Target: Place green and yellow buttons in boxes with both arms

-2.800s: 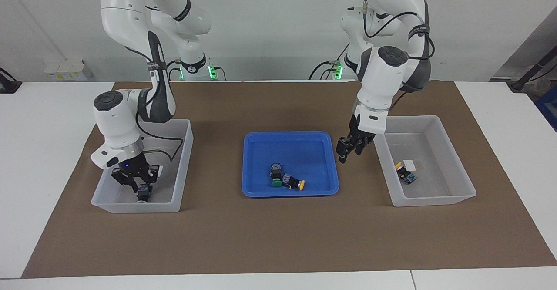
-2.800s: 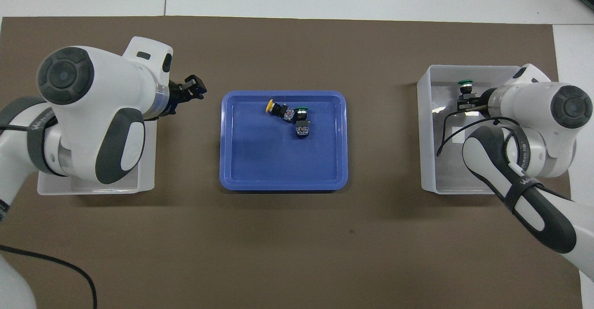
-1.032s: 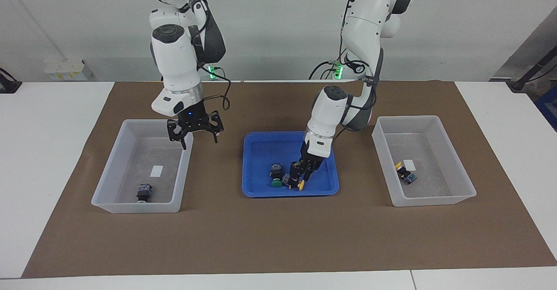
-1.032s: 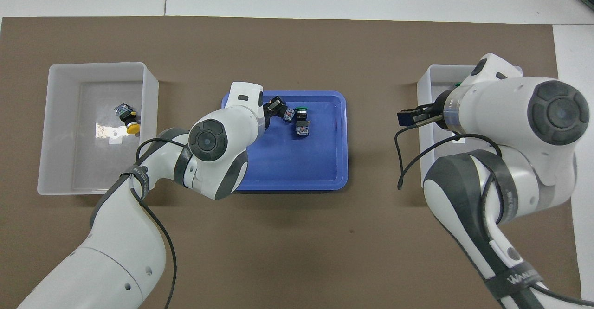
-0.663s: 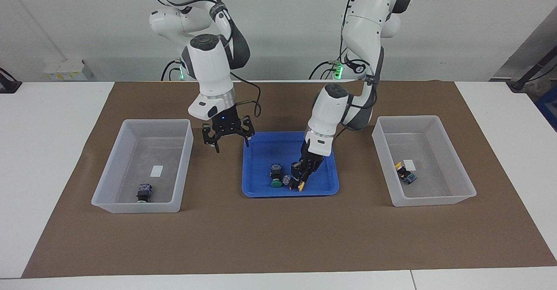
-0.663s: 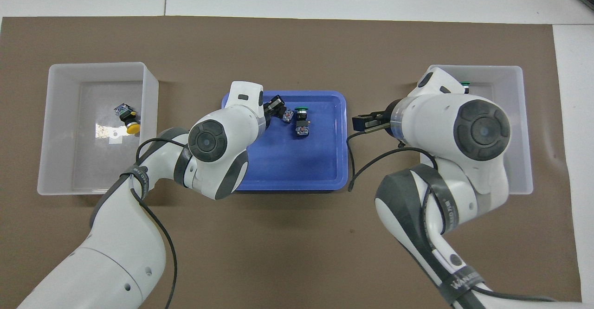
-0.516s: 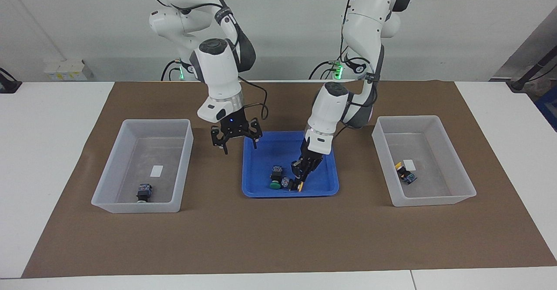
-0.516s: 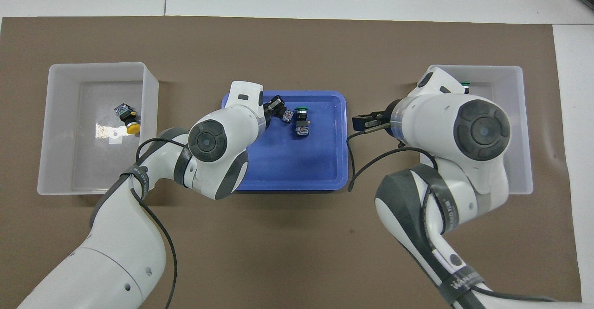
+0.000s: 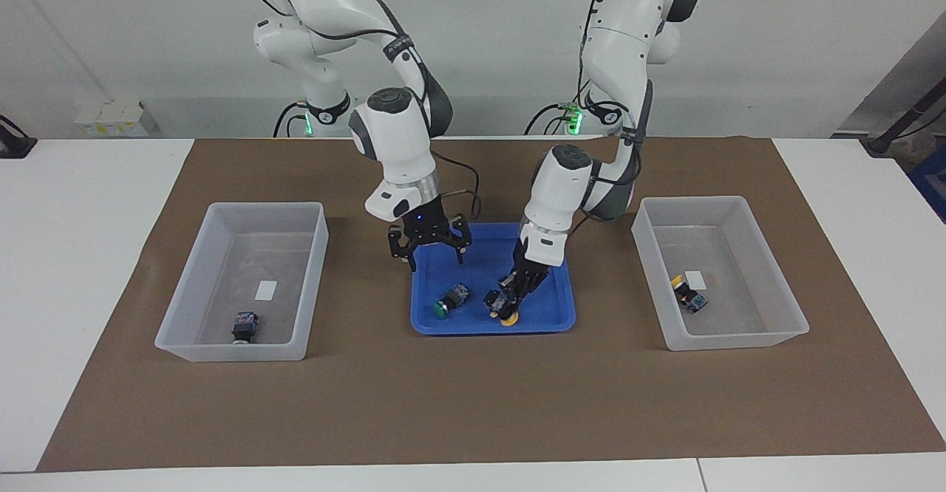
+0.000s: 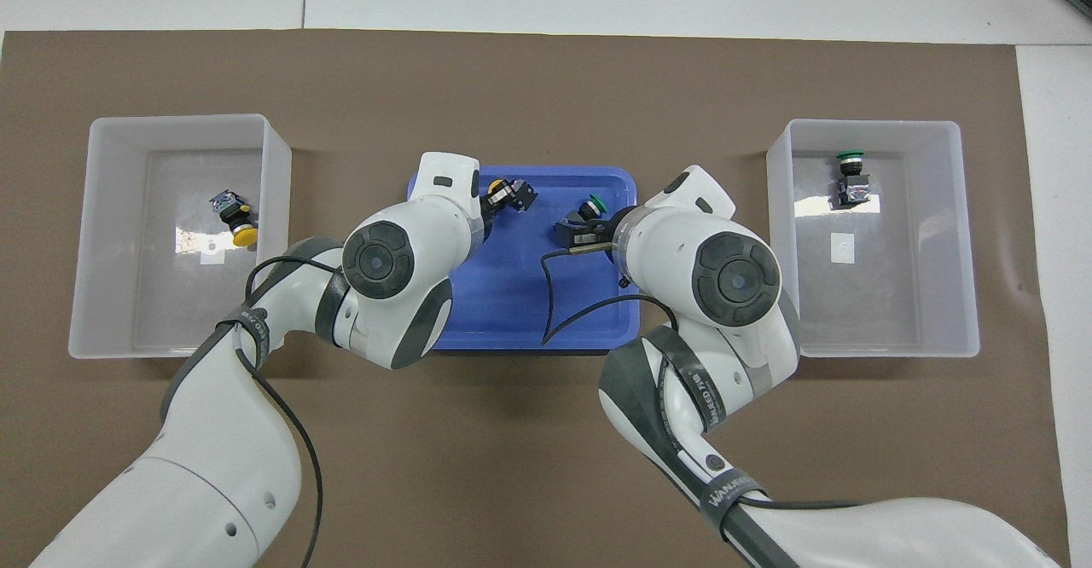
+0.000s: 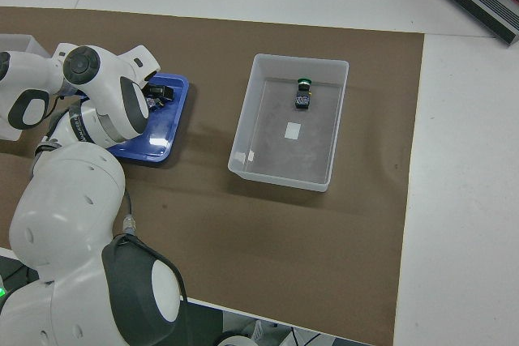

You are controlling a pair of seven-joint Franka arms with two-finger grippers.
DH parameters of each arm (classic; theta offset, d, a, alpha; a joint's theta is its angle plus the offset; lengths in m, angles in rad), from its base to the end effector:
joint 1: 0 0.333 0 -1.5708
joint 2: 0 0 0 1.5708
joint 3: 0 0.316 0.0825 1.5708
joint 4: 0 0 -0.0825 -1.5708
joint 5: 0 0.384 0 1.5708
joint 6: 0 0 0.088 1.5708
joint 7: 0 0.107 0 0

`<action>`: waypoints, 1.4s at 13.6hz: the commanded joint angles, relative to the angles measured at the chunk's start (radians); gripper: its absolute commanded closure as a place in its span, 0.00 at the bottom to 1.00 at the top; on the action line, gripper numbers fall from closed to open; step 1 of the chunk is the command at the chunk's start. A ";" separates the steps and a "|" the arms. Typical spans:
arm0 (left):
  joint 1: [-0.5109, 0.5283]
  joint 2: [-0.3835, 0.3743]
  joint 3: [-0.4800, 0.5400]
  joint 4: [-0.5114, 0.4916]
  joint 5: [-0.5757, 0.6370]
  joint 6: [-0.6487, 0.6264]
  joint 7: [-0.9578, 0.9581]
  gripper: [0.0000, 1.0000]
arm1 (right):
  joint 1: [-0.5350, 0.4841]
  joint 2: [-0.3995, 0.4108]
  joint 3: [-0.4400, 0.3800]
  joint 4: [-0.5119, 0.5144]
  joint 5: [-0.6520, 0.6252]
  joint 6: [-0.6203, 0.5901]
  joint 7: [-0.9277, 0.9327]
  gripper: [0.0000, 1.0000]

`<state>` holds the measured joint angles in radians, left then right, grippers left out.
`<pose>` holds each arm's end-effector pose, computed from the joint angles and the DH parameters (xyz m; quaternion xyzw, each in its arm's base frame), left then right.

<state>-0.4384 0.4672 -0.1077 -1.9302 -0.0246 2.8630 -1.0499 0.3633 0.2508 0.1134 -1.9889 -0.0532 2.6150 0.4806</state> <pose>0.5707 -0.3384 0.2968 0.9360 0.2635 0.1415 0.1856 0.5624 0.2878 0.3789 -0.9822 -0.0138 -0.1683 0.0828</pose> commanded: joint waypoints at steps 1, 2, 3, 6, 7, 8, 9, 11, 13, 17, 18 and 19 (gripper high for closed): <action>0.004 0.015 0.011 0.017 0.020 0.007 0.008 1.00 | -0.001 0.001 0.000 0.007 0.018 0.017 0.059 0.00; 0.009 0.015 0.011 0.022 0.020 0.003 0.008 1.00 | -0.001 0.001 -0.001 0.006 0.018 0.016 0.119 0.00; 0.013 0.015 0.011 0.034 0.020 -0.007 0.007 1.00 | -0.001 0.002 0.000 0.009 0.018 0.011 0.180 0.00; 0.032 0.013 0.011 0.098 0.022 -0.115 0.010 1.00 | 0.006 0.010 0.000 0.044 0.006 -0.035 0.344 0.00; 0.042 0.005 0.010 0.118 0.023 -0.161 0.011 1.00 | 0.023 0.034 -0.003 0.067 0.003 -0.045 0.387 0.00; 0.053 -0.005 0.008 0.137 0.023 -0.204 0.017 1.00 | 0.022 0.048 -0.003 0.081 0.001 -0.046 0.404 0.00; 0.073 -0.021 0.005 0.151 0.023 -0.246 0.022 1.00 | 0.020 0.070 -0.003 0.099 0.001 -0.044 0.408 0.00; 0.104 -0.054 -0.004 0.169 0.023 -0.321 0.025 1.00 | 0.031 0.117 -0.004 0.149 -0.002 -0.059 0.462 0.00; 0.145 -0.087 -0.010 0.201 0.012 -0.425 0.066 1.00 | 0.072 0.178 -0.012 0.226 -0.093 -0.139 0.603 0.00; 0.259 -0.091 -0.020 0.356 -0.001 -0.718 0.213 1.00 | 0.078 0.309 -0.003 0.393 -0.234 -0.262 0.863 0.00; 0.294 -0.091 -0.020 0.393 -0.009 -0.784 0.279 1.00 | 0.086 0.312 -0.003 0.391 -0.235 -0.288 0.865 0.00; 0.334 -0.091 -0.020 0.420 -0.009 -0.848 0.363 1.00 | 0.091 0.312 -0.004 0.383 -0.235 -0.302 0.872 0.00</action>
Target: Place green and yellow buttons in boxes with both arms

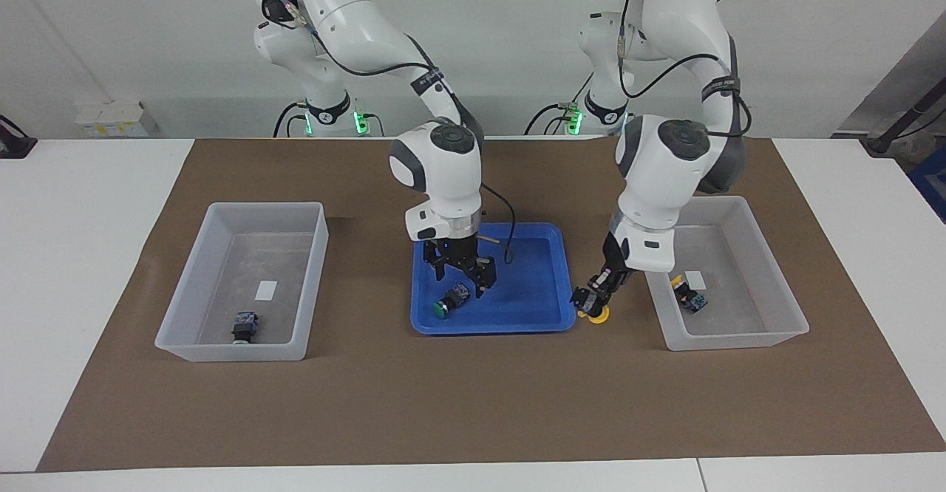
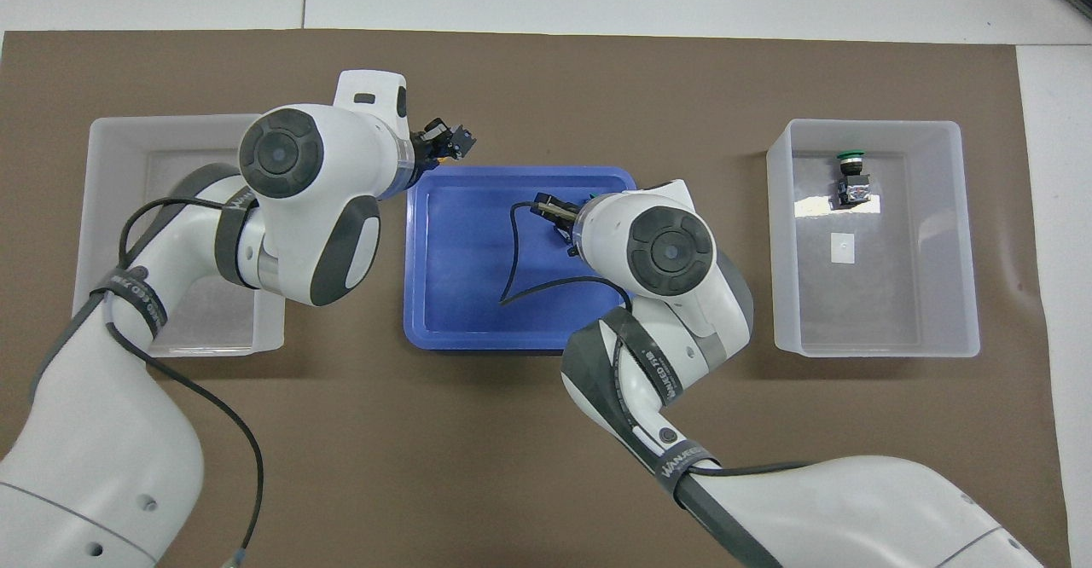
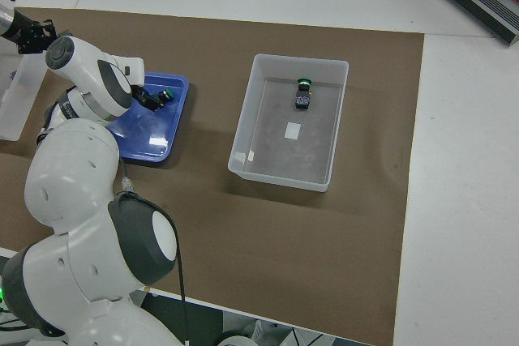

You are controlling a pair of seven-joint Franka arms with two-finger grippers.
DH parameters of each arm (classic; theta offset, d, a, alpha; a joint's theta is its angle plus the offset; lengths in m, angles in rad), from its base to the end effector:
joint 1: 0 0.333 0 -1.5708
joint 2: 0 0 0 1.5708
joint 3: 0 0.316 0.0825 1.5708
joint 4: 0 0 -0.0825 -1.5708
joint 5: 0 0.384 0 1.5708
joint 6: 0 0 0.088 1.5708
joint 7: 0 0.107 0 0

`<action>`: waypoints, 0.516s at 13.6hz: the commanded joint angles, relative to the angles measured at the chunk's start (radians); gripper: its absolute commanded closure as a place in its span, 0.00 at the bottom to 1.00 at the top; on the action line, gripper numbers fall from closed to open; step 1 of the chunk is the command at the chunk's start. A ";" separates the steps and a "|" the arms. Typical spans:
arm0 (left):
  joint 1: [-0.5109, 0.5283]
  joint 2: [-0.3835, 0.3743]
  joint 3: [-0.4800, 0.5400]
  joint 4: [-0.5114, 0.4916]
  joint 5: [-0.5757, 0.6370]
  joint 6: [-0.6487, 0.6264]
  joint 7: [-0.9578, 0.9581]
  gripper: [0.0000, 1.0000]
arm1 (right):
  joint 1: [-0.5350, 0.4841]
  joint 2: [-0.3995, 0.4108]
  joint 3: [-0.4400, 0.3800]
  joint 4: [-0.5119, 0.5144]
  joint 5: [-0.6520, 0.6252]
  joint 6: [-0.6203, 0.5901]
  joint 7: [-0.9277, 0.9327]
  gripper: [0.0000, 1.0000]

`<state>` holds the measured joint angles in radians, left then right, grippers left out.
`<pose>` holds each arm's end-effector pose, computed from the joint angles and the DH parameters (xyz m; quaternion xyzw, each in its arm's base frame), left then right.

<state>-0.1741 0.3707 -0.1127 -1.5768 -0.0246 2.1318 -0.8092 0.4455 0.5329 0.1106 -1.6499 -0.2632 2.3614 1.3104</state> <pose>0.6591 -0.1853 0.4455 0.9585 0.2678 0.0633 0.0749 0.6008 0.3577 0.3226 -0.9481 0.2955 -0.1134 0.0299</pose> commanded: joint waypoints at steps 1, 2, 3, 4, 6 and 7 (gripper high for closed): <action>0.106 0.002 -0.012 0.081 -0.005 -0.171 0.205 1.00 | 0.009 0.032 -0.002 0.044 -0.025 -0.059 0.065 0.00; 0.131 -0.019 0.001 0.083 0.000 -0.194 0.285 1.00 | 0.010 0.041 0.000 0.042 -0.025 -0.057 0.073 0.00; 0.151 -0.029 0.004 0.080 0.003 -0.197 0.356 1.00 | 0.009 0.041 0.000 0.039 -0.025 -0.059 0.073 0.04; 0.169 -0.030 0.011 0.074 0.003 -0.199 0.425 1.00 | 0.010 0.039 0.000 0.035 -0.027 -0.060 0.073 0.17; 0.206 -0.032 0.012 0.069 0.052 -0.201 0.507 1.00 | 0.009 0.038 0.000 0.021 -0.050 -0.056 0.073 0.96; 0.218 -0.032 0.013 0.066 0.081 -0.201 0.545 1.00 | 0.010 0.038 0.000 0.022 -0.050 -0.054 0.075 1.00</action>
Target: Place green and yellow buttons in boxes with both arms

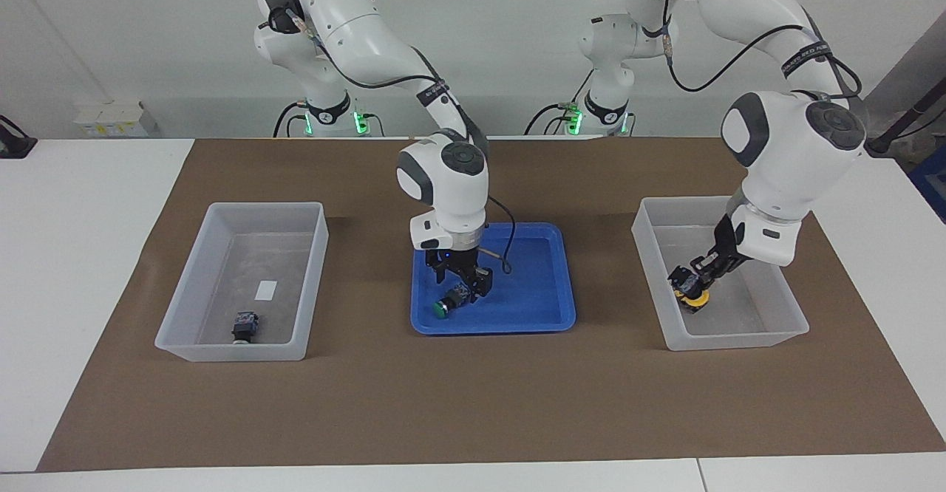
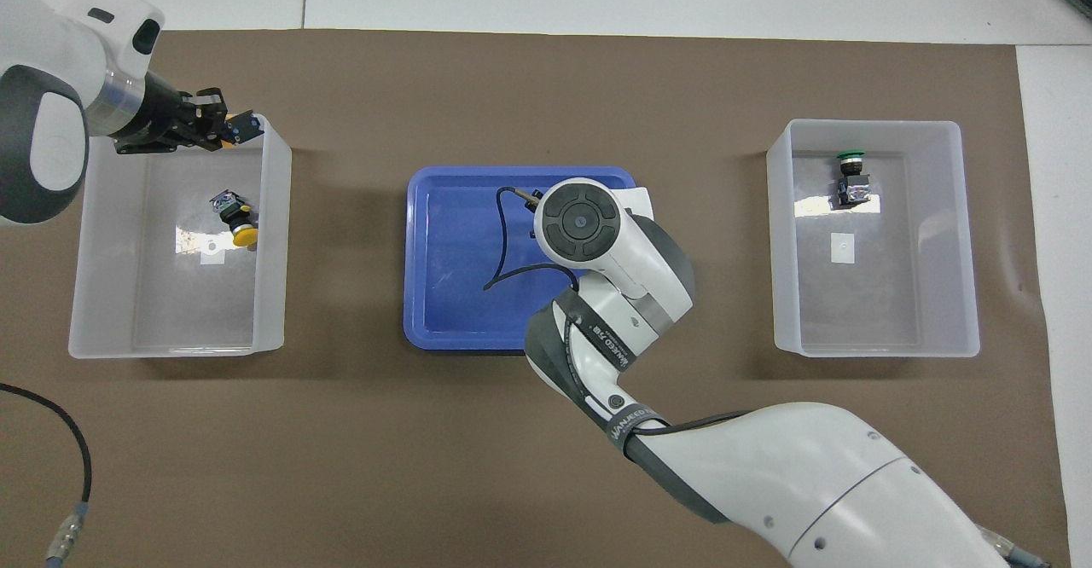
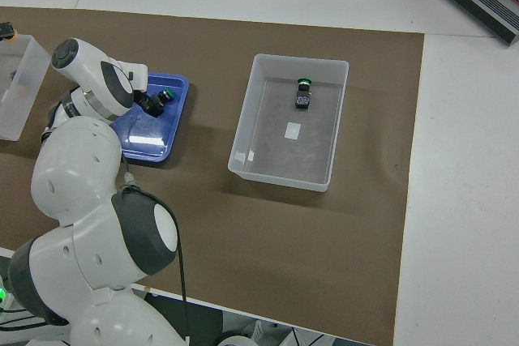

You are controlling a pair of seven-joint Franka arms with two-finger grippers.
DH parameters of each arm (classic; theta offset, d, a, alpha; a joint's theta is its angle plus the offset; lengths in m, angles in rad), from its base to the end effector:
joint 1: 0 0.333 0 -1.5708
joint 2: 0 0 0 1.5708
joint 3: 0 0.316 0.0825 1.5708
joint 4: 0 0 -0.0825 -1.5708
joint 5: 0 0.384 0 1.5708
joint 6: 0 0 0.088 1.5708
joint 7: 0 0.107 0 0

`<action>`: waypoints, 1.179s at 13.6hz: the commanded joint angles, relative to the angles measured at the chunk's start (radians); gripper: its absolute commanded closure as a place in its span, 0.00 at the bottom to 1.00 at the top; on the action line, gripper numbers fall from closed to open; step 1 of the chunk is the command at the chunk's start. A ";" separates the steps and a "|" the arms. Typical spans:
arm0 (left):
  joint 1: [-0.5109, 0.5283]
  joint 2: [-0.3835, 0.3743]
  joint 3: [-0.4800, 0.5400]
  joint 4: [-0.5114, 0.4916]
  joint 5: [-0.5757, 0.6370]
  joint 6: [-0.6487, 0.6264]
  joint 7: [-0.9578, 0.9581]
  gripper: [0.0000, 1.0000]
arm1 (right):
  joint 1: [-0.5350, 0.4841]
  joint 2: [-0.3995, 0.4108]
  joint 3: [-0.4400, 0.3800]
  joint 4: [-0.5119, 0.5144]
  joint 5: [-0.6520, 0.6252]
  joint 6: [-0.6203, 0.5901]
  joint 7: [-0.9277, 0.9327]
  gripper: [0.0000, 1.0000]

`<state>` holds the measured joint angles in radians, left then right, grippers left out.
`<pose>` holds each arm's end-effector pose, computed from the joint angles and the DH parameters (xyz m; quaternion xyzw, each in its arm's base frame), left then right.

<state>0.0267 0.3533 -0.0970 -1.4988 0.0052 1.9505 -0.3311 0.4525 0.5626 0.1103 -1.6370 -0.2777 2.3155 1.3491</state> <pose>0.6753 -0.0383 0.4767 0.9898 0.1328 0.0462 0.0238 0.5981 0.3593 0.3033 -0.9460 0.3085 -0.0991 0.0042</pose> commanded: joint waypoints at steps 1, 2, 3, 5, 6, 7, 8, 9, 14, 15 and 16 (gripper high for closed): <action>0.034 -0.019 -0.003 -0.020 0.068 -0.015 0.111 1.00 | 0.003 0.007 0.000 0.009 -0.035 -0.016 0.038 1.00; 0.064 -0.030 -0.003 -0.046 0.078 0.002 0.173 1.00 | 0.006 0.007 0.002 0.006 -0.035 -0.024 0.036 1.00; 0.085 -0.037 0.000 -0.066 0.085 0.025 0.225 1.00 | 0.002 0.002 0.003 0.005 -0.035 -0.043 0.033 1.00; 0.125 -0.048 0.000 -0.101 0.087 0.065 0.299 1.00 | 0.000 -0.056 0.005 -0.001 -0.031 -0.118 0.015 1.00; 0.139 -0.051 0.002 -0.103 0.087 0.067 0.329 0.98 | 0.000 -0.102 0.008 -0.030 -0.021 -0.140 -0.028 1.00; 0.145 -0.051 0.002 -0.103 0.090 0.065 0.346 0.75 | -0.009 -0.160 0.009 -0.077 -0.008 -0.146 -0.069 1.00; 0.147 -0.051 0.002 -0.103 0.110 0.065 0.348 0.40 | -0.020 -0.226 0.008 -0.125 0.020 -0.159 -0.118 1.00; 0.145 -0.051 0.002 -0.103 0.131 0.064 0.351 0.18 | -0.046 -0.293 0.008 -0.180 0.040 -0.194 -0.207 1.00; 0.133 -0.051 0.002 -0.097 0.141 0.053 0.354 0.13 | -0.184 -0.463 0.006 -0.306 0.077 -0.298 -0.548 1.00; 0.131 -0.051 0.002 -0.095 0.141 0.050 0.354 0.13 | -0.219 -0.480 0.008 -0.313 0.078 -0.301 -0.603 1.00; 0.128 -0.051 0.002 -0.092 0.141 0.038 0.354 0.13 | -0.248 -0.498 0.008 -0.332 0.083 -0.303 -0.664 1.00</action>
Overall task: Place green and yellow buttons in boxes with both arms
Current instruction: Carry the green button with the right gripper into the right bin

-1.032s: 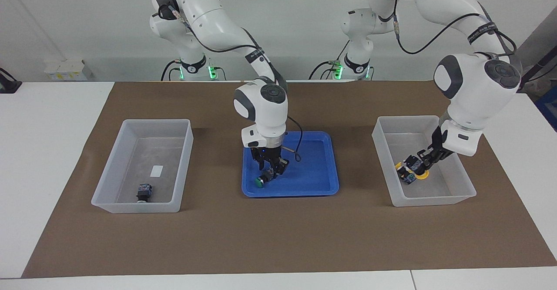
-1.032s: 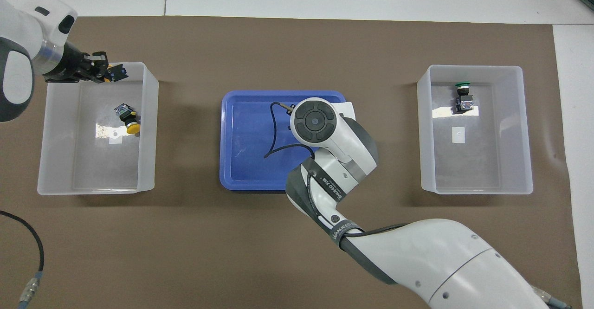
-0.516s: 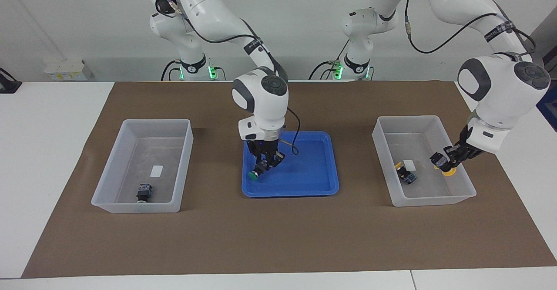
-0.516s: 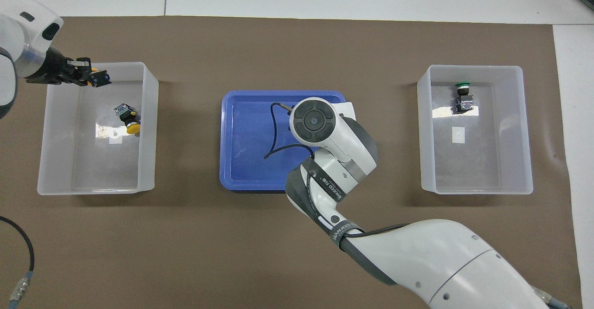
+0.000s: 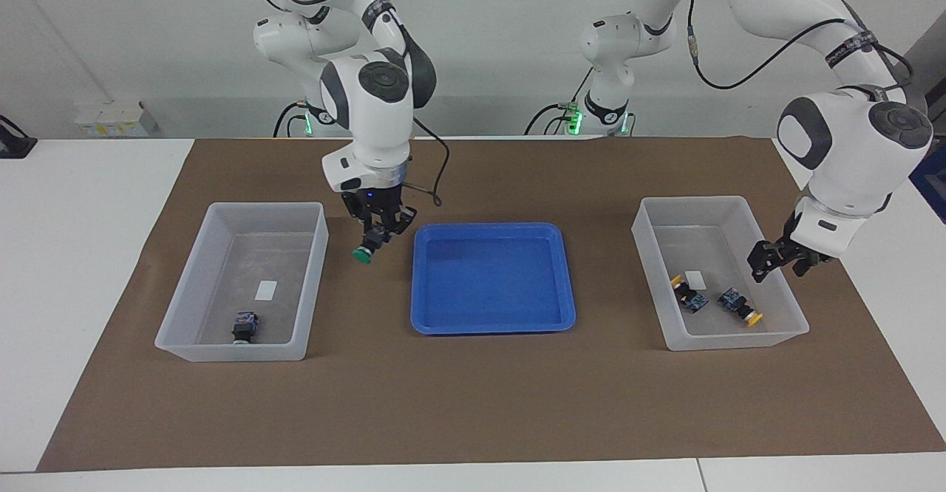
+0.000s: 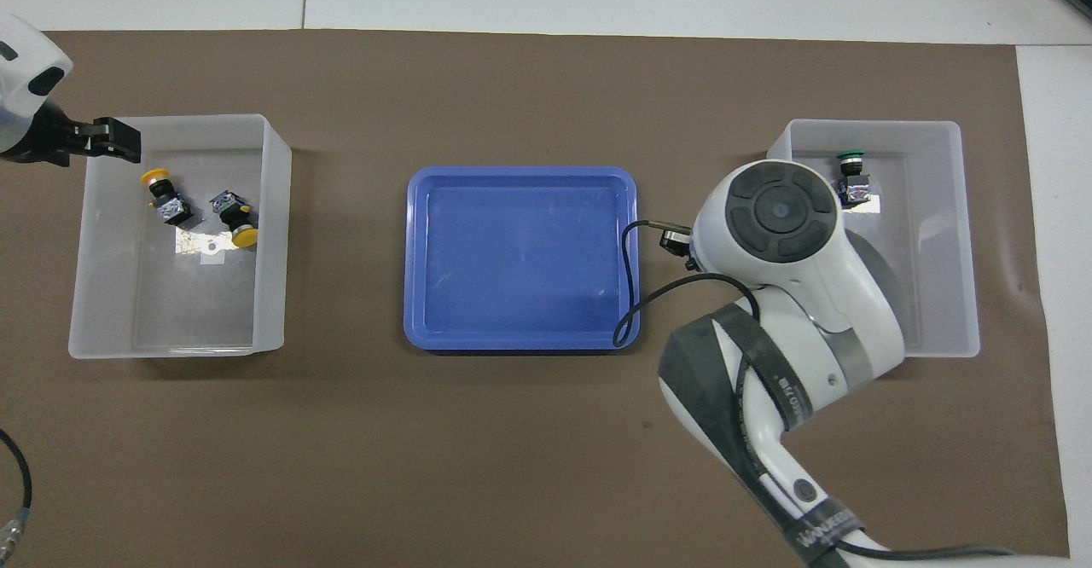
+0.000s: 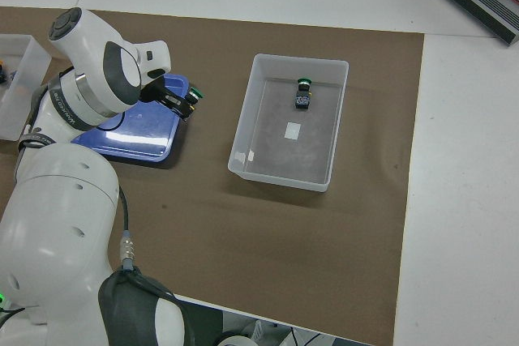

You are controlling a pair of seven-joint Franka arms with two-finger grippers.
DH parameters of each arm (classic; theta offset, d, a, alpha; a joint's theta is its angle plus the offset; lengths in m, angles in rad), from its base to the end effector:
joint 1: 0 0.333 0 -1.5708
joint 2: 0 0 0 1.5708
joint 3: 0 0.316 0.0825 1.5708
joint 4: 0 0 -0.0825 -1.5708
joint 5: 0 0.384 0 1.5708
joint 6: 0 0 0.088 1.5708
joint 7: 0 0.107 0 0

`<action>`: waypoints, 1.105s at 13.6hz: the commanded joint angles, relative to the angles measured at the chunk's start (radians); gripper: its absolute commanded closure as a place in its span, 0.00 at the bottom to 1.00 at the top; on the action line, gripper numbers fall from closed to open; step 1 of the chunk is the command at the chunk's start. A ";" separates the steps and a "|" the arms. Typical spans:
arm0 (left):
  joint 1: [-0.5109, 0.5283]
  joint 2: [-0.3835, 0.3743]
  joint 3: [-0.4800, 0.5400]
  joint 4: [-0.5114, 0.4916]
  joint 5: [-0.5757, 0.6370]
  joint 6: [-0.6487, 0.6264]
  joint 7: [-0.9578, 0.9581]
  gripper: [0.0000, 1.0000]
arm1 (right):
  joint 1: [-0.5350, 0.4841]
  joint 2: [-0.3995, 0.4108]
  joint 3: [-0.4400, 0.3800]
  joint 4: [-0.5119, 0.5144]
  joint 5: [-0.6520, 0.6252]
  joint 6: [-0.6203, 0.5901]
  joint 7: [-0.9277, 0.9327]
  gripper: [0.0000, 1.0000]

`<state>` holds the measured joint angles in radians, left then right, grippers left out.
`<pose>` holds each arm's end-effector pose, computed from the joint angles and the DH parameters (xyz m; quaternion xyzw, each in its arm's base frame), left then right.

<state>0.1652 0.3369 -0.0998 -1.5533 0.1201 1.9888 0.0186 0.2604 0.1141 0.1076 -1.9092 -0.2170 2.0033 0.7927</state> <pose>0.6683 0.0593 0.4650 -0.9979 -0.0054 -0.0485 0.0418 0.5518 0.1971 0.4366 0.9820 -0.1646 0.0425 0.0819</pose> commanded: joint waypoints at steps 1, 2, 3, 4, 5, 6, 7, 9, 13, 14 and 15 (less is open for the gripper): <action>-0.013 -0.036 0.003 -0.034 0.026 -0.013 0.003 0.13 | -0.084 -0.071 0.011 -0.080 0.040 0.009 -0.177 1.00; -0.015 -0.044 0.000 -0.034 0.026 -0.025 0.001 0.13 | -0.114 -0.089 0.011 -0.102 0.059 0.011 -0.244 1.00; -0.021 -0.048 -0.003 -0.033 0.024 -0.042 -0.002 0.13 | -0.150 -0.102 0.009 -0.114 0.082 0.012 -0.326 1.00; -0.030 -0.061 -0.008 -0.027 0.017 -0.063 -0.006 0.13 | -0.189 -0.105 0.009 -0.116 0.103 0.012 -0.410 1.00; -0.041 -0.074 -0.012 -0.019 0.009 -0.096 -0.008 0.13 | -0.225 -0.105 0.009 -0.120 0.123 0.023 -0.490 1.00; -0.061 -0.082 -0.014 0.010 -0.002 -0.141 -0.012 0.13 | -0.254 -0.105 0.009 -0.134 0.148 0.038 -0.562 1.00; -0.073 -0.085 -0.015 0.037 -0.016 -0.189 -0.012 0.13 | -0.273 -0.106 0.009 -0.154 0.162 0.073 -0.613 1.00; -0.081 -0.117 -0.017 0.073 -0.061 -0.263 -0.012 0.13 | -0.311 -0.096 0.009 -0.189 0.162 0.164 -0.702 1.00; -0.104 -0.206 -0.017 0.079 -0.073 -0.362 -0.012 0.13 | -0.343 -0.013 0.009 -0.192 0.162 0.308 -0.750 1.00; -0.111 -0.214 -0.015 0.087 -0.073 -0.396 -0.012 0.13 | -0.351 0.014 0.007 -0.191 0.162 0.345 -0.754 1.00; -0.118 -0.219 -0.017 0.111 -0.068 -0.430 -0.012 0.13 | -0.355 0.039 0.009 -0.188 0.162 0.382 -0.756 1.00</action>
<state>0.0715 0.1323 -0.1283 -1.4679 0.0569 1.6233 0.0069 -0.0678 0.1075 0.1049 -2.0990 -0.0821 2.3164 0.0809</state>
